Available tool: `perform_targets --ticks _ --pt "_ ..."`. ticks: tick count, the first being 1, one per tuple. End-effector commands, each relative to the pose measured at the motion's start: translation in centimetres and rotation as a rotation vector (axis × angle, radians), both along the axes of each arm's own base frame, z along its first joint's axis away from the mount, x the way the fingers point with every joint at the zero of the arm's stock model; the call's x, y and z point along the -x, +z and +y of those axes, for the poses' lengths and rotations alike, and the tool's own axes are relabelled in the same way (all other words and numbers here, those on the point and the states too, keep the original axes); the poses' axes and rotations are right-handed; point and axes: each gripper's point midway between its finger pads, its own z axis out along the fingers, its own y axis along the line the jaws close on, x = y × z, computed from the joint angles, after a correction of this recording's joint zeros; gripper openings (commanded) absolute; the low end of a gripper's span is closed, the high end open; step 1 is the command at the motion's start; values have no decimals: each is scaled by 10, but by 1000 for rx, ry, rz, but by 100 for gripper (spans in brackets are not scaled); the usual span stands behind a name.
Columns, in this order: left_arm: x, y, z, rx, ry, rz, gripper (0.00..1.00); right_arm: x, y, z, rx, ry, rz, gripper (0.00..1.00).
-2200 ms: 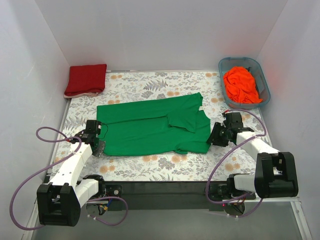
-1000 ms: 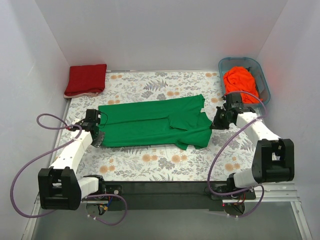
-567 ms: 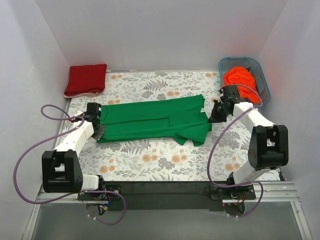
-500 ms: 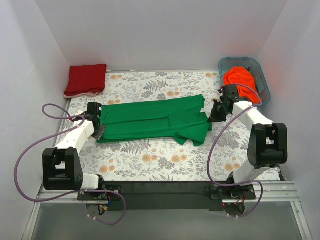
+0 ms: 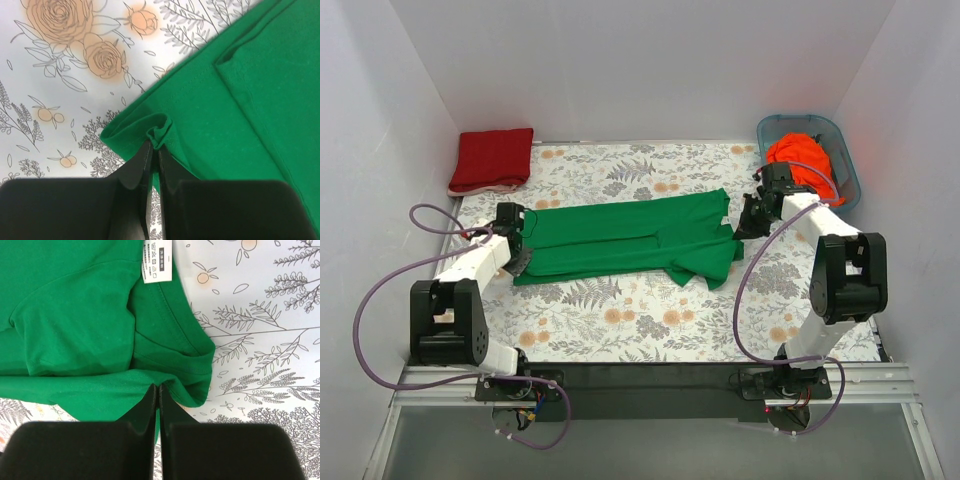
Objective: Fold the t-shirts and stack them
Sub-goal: Fold the tshirt
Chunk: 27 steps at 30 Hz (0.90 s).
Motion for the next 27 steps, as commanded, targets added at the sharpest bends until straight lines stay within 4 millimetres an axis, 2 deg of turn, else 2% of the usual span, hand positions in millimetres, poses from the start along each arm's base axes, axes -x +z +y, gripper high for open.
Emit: perform_targets --ticks 1,9,14,19,23,27 --pt "-14 10 20 -49 41 -49 0 -13 8 -2 20 4 -29 1" --pt "-25 6 24 -63 38 -62 0 -19 3 -1 22 6 -19 1" --pt "-28 -5 21 -52 26 -44 0 -19 -9 -3 35 1 10 1" --pt "-33 -6 24 -67 17 -54 0 -21 -18 -11 79 -14 23 1" --pt "-30 -8 24 -65 32 -45 7 -24 -19 -12 87 -18 16 1" --pt "-26 -1 28 -82 61 -58 12 -28 -8 -9 75 -8 -19 5"
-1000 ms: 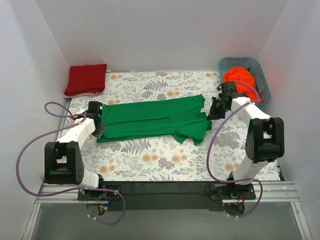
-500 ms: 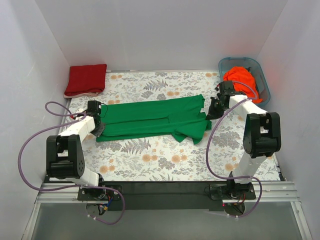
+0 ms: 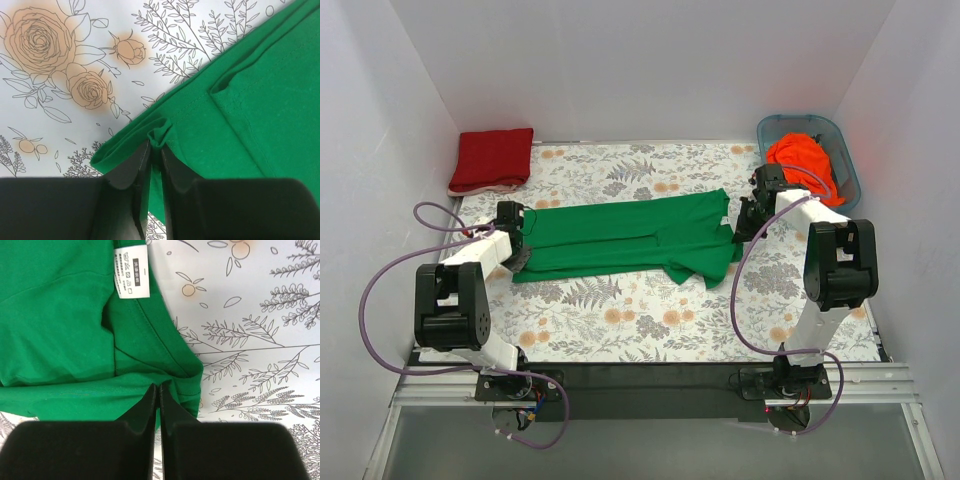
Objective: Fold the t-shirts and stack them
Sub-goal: Fold the tshirt
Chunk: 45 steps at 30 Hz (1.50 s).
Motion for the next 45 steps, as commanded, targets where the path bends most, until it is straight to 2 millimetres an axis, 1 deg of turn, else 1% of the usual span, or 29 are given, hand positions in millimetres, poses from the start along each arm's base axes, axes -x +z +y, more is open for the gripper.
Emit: perform_targets --ticks 1,2,3,4,5,6,7,9,11,12,13,14,15,17,18,19,20,21,22,23,24,25,26,28,29,30,33,39,45 --pt "-7 21 18 -73 58 -60 12 -22 23 -4 26 9 -97 7" --pt "-8 26 19 -76 59 -74 15 -22 26 -4 23 12 -104 13" --pt "-9 28 18 -74 58 -81 26 -22 30 -3 18 13 -112 18" --pt "-10 31 18 -72 56 -85 30 -22 34 -1 6 19 -122 26" --pt "-11 36 17 -69 52 -98 34 -21 37 1 1 26 -128 29" --pt "-11 39 16 -68 50 -106 46 -21 46 2 -3 32 -152 32" --pt "-11 43 16 -66 48 -119 50 -20 50 3 -8 34 -161 38" --pt "-11 56 15 -62 32 -159 57 -13 61 6 -21 47 -189 41" --pt "-7 66 13 -60 21 -191 67 -5 66 9 -47 63 -195 42" --pt "-4 70 13 -60 15 -200 70 5 68 12 -66 75 -197 45" --pt "2 69 12 -60 11 -192 76 12 69 13 -72 86 -199 49" --pt "5 77 12 -62 4 -215 79 17 70 14 -80 93 -202 51" --pt "8 78 12 -64 -6 -217 81 31 66 14 -91 102 -193 52" --pt "18 80 10 -63 -30 -228 82 46 65 23 -150 139 -194 54" --pt "22 79 8 -59 -40 -230 83 54 70 27 -175 153 -212 54" --pt "25 80 5 -46 -52 -237 82 67 60 33 -215 171 -197 55" --pt "27 84 3 -40 -65 -259 82 74 58 37 -230 181 -202 55" --pt "33 78 0 -29 -78 -255 83 79 63 40 -239 193 -230 55" --pt "31 80 -6 -4 -104 -279 83 87 51 41 -248 197 -230 55" --pt "33 82 -9 5 -122 -300 82 91 48 43 -258 198 -237 55" --pt "37 76 -13 18 -139 -296 82 94 47 44 -267 201 -256 55" --pt "35 75 -16 30 -158 -319 82 104 36 45 -279 202 -238 55" --pt "34 77 -23 56 -185 -340 82 101 35 46 -284 203 -275 55" --pt "35 70 -30 78 -222 -352 82 105 31 50 -310 203 -282 55" --pt "35 70 -35 99 -244 -362 82 112 23 52 -318 209 -270 54" --pt "36 67 -37 104 -254 -363 82 109 23 54 -326 208 -292 54" --pt "33 66 -45 123 -297 -387 82 113 15 62 -346 233 -303 54" --pt "26 67 -53 147 -335 -408 81 118 -3 65 -327 216 -270 52" --pt "25 67 -55 149 -346 -413 80 122 -17 63 -321 150 -256 45"
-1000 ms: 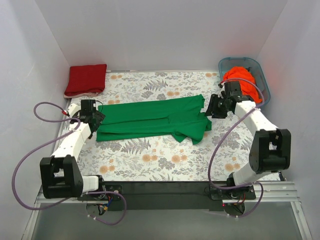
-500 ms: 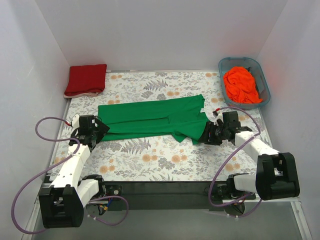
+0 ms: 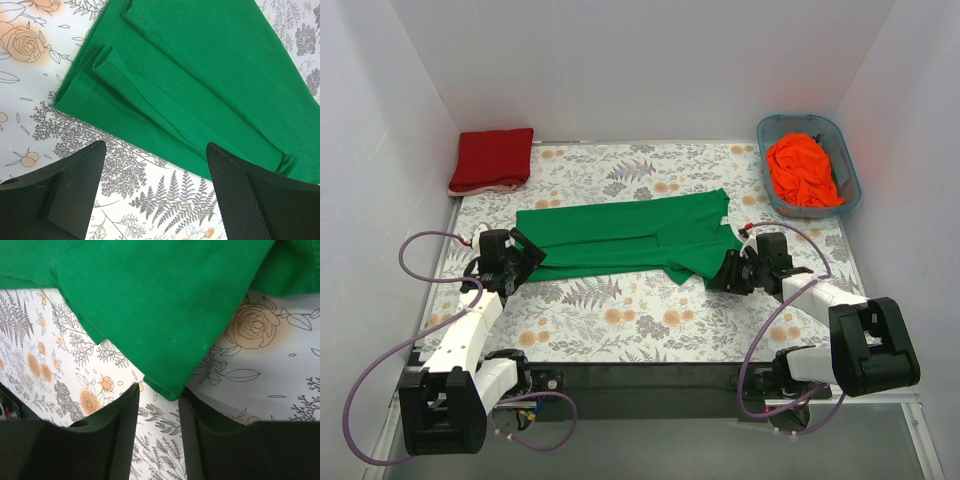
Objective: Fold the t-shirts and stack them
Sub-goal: Fold the tshirt
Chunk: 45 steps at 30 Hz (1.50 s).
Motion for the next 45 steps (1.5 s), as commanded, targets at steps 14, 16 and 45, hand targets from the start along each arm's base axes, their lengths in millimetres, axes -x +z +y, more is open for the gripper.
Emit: perform_targets --ticks 14,16,45 --pt "-6 4 -5 -6 -40 -33 80 -35 34 18 -77 -23 -94 1" --pt "-5 3 -4 -8 -38 -27 80 -54 53 24 -98 -23 -127 1" --pt "-1 -9 -2 -14 -26 18 80 -213 64 55 -223 -92 -52 1"
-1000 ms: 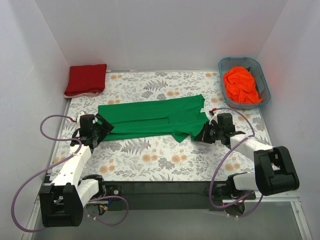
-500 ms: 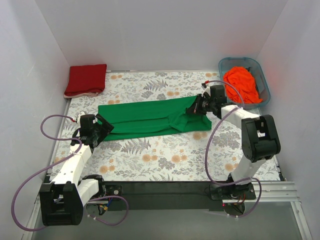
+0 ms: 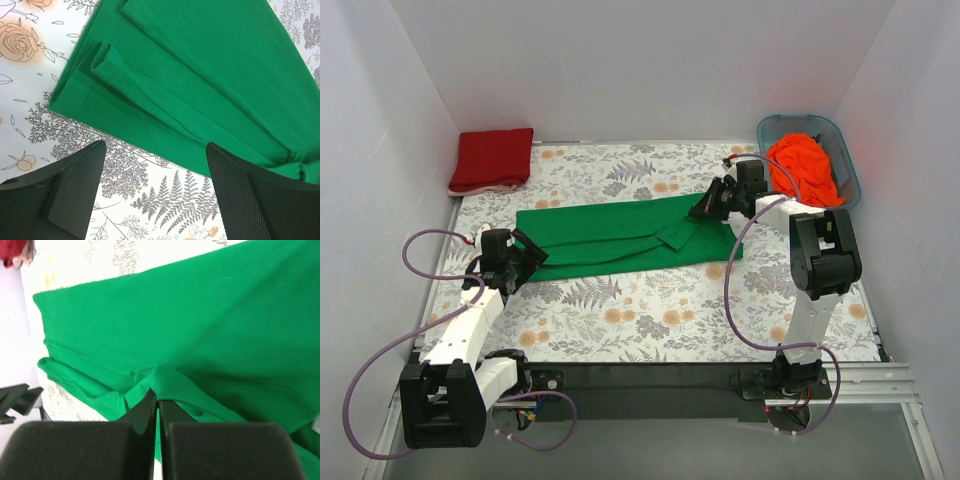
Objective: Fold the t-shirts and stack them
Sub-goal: Fold the tshirt
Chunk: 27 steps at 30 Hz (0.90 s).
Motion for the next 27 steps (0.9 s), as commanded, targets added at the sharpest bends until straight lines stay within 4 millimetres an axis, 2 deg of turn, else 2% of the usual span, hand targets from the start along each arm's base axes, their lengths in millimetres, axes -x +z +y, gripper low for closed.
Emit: perform_targets --ticks 1,8,21,24,25,27 --pt "2 -3 3 -19 4 7 80 -20 14 -5 -43 -39 -17 1" --pt "3 -6 3 -21 9 18 80 -35 14 -7 -87 -85 -11 1" --pt "4 -7 7 -30 28 26 80 -51 7 -12 -112 -122 11 2" --pt "5 -7 8 -32 36 31 80 -56 3 -18 -102 -143 10 12" --pt "5 -8 9 -36 42 32 80 -57 4 -20 -103 -148 8 23" --pt "6 -7 10 -39 51 33 80 -57 8 -23 -101 -142 -7 35"
